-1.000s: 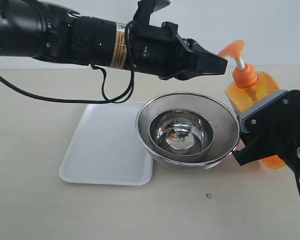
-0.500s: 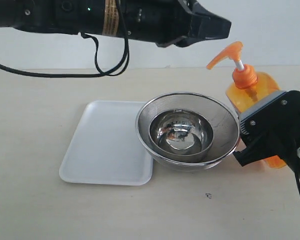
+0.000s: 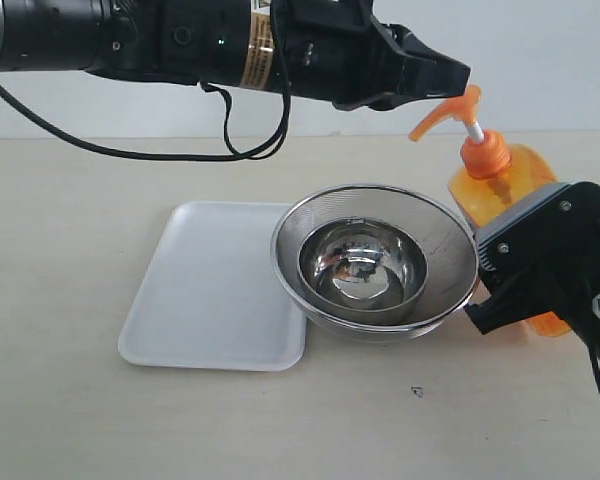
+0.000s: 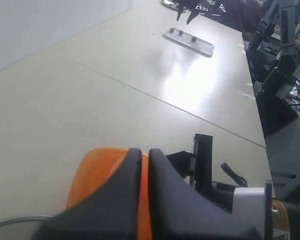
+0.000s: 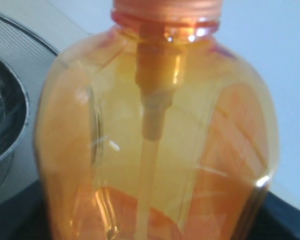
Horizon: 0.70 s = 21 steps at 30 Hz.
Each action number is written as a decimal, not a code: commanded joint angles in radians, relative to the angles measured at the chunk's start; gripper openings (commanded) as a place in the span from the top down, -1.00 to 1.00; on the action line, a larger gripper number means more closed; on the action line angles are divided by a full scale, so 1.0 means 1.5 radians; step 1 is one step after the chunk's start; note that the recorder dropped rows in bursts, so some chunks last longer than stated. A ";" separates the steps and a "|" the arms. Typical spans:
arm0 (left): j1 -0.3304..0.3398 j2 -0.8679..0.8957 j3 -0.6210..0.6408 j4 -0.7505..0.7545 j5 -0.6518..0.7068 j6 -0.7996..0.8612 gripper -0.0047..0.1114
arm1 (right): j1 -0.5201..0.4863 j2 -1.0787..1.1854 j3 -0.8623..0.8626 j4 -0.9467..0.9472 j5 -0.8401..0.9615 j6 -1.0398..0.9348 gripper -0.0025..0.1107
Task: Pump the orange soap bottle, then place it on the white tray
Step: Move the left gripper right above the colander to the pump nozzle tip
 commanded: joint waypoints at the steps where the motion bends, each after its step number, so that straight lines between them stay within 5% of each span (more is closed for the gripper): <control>1: -0.003 0.003 -0.005 0.008 -0.003 -0.010 0.84 | 0.001 -0.004 -0.007 -0.014 -0.045 -0.006 0.96; 21: -0.026 0.059 -0.005 0.090 -0.014 -0.044 0.84 | 0.001 -0.004 -0.007 -0.049 -0.052 0.017 0.96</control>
